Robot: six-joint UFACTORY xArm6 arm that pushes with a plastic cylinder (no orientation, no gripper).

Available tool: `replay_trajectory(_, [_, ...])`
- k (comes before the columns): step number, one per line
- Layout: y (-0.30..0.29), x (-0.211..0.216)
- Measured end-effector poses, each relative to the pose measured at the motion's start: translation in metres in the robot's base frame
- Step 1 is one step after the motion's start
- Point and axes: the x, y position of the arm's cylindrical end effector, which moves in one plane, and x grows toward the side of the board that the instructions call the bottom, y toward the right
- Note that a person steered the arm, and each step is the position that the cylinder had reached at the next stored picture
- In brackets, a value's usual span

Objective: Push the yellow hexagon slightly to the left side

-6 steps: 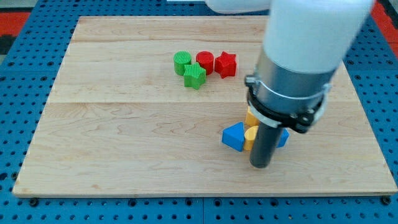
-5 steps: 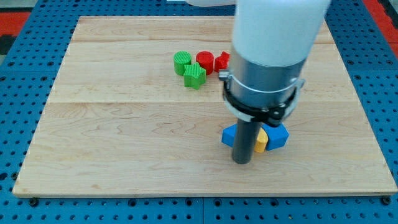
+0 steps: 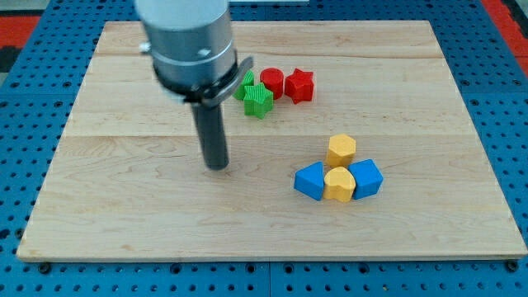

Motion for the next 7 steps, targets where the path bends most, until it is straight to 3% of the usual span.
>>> replay_trajectory(1, [0.002,-0.029])
replay_trajectory(2, [0.052,-0.040])
replay_trajectory(4, [0.190,-0.027])
replay_trajectory(5, [0.222,-0.013])
replay_trajectory(7, [0.033,-0.018])
